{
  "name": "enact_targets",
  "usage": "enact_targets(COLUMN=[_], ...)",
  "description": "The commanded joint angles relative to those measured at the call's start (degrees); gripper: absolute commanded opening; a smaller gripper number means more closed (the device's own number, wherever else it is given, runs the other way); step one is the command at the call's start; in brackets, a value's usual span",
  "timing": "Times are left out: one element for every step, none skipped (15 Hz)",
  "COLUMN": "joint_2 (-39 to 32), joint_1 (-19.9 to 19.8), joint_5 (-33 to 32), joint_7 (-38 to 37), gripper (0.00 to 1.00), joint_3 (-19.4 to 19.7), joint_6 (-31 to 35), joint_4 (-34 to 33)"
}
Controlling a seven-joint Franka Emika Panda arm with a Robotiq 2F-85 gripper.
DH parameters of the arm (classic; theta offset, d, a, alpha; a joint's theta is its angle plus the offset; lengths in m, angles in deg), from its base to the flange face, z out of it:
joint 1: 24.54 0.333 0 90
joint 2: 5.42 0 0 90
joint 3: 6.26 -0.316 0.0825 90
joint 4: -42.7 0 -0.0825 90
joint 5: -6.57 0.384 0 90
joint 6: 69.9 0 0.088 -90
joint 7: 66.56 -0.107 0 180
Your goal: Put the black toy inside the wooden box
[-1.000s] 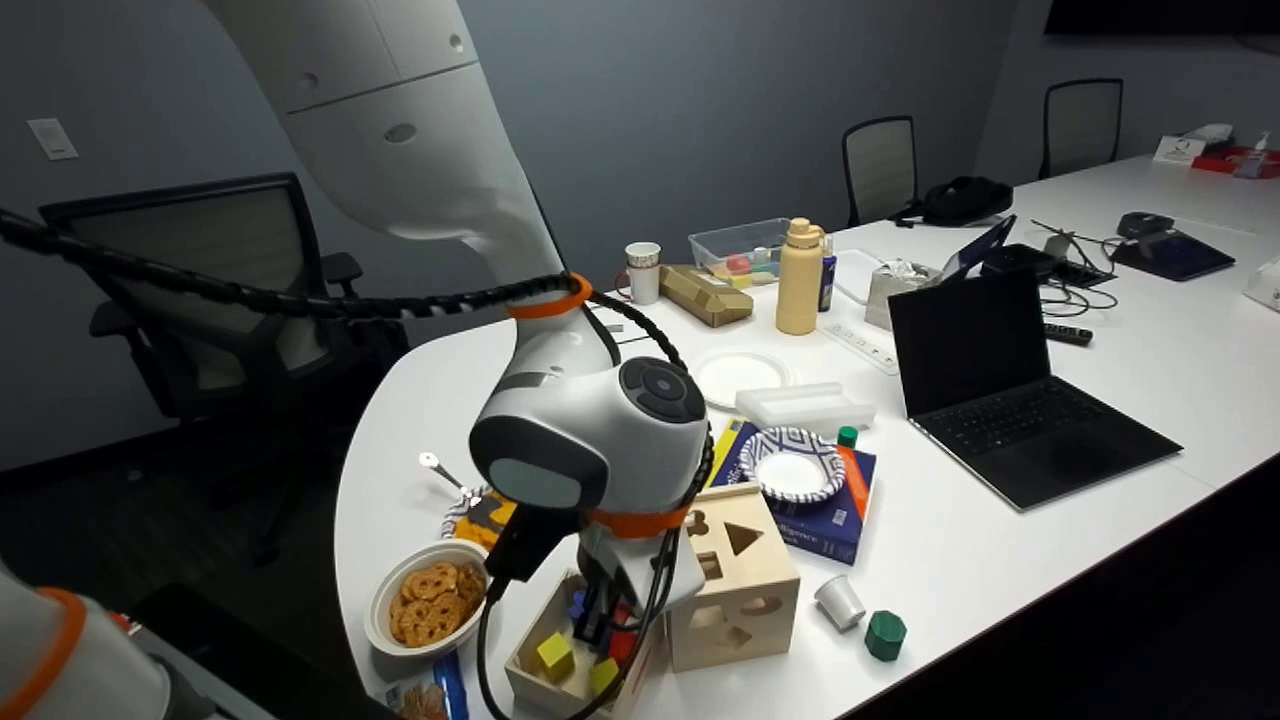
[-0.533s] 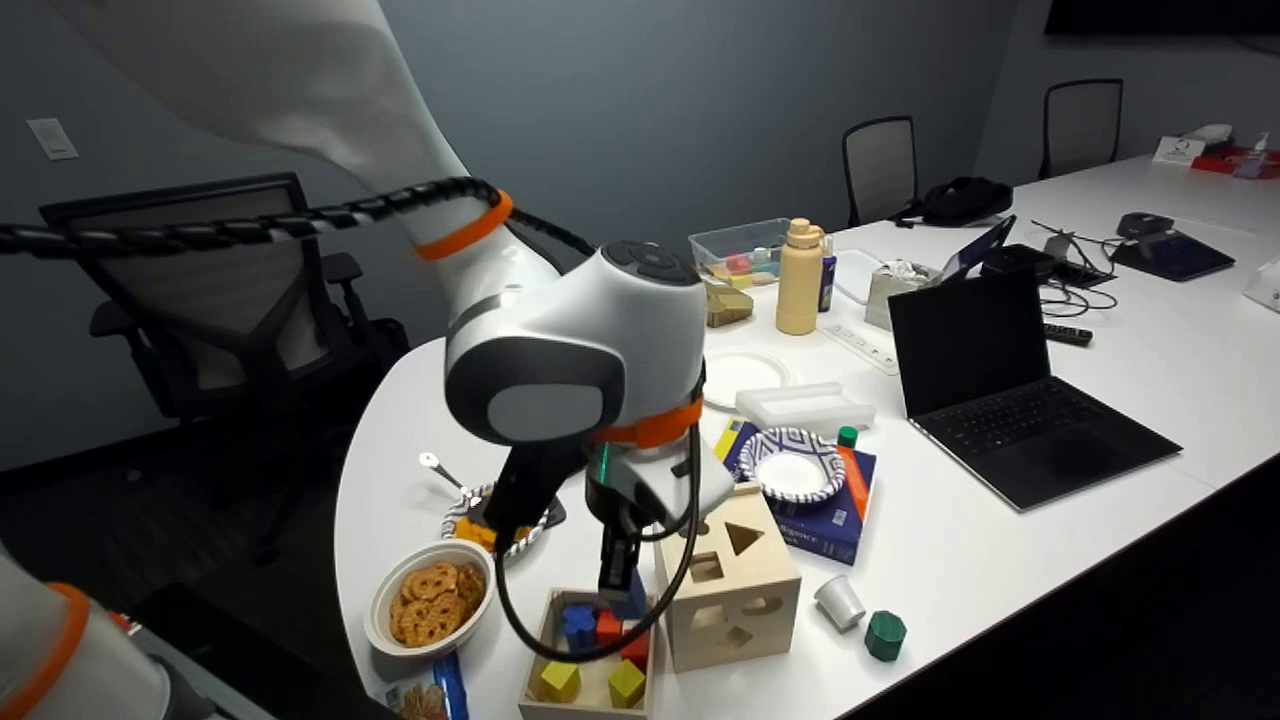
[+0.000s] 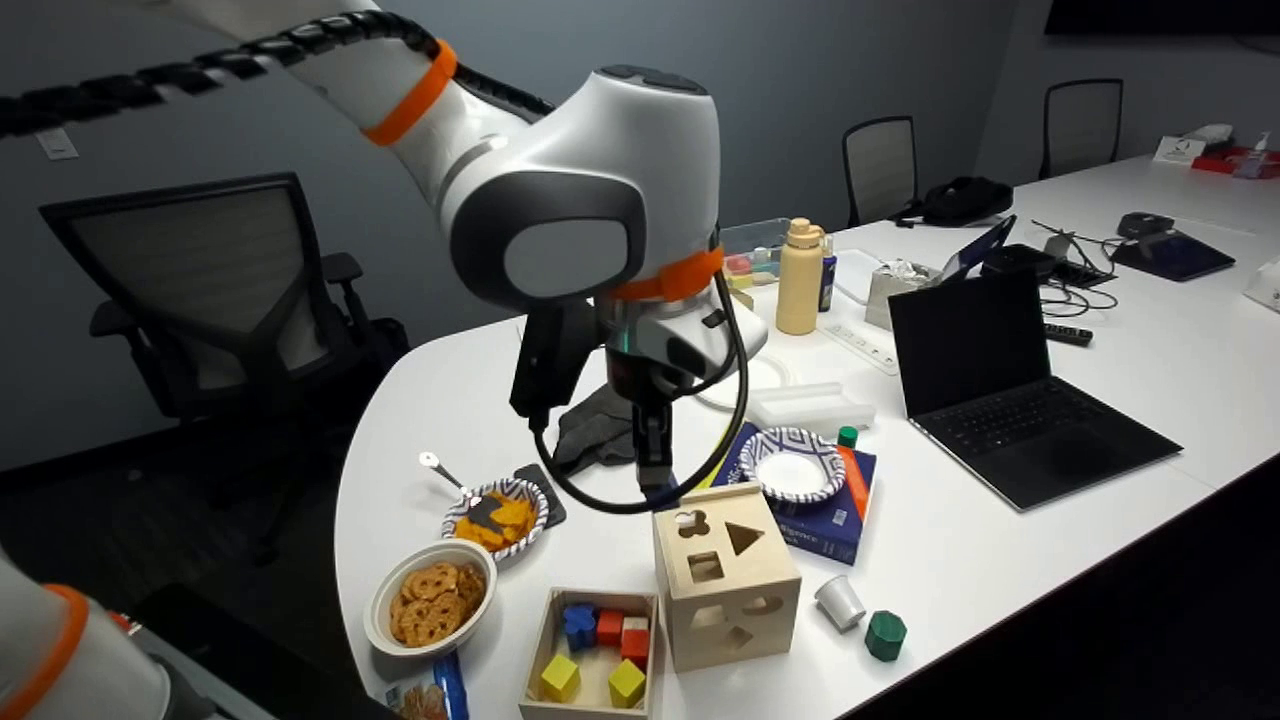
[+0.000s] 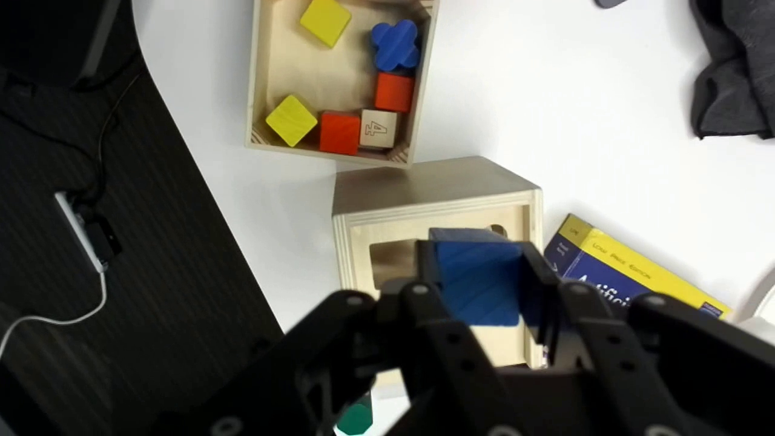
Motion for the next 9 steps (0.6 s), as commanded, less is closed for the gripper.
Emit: enact_targets(joint_2=[-1.2,-1.9,-2.9,-3.9,-5.1,-6.2,-7.7,-8.9,-10.5], joint_1=[-1.7,-1.7,-1.8,-2.0,-2.0,-2.1,-2.1,-2.0,-1.9], joint_5=[0.6,1.2,1.3,1.2,1.3,1.0,1.1,1.4,1.7], joint_7=[3.6,5.0,5.9,6.5,7.2,7.3,7.4,7.7,7.5], gripper=[0.1,0.1,0.1,0.1,0.1,0.1,0.1,0.1,0.1], joint_3=[-0.5,-0.2,-0.1,-0.1,-0.1,-0.2,-0.2,-0.3,-0.3], joint_6=[-7.2,-9.1,-11.0,-12.4,-13.7,-14.4,-14.3,-14.1,-13.0], joint_4=[-4.7,-5.7,-6.7,-7.6,-8.4,-8.9,-9.5,-10.0,-10.5])
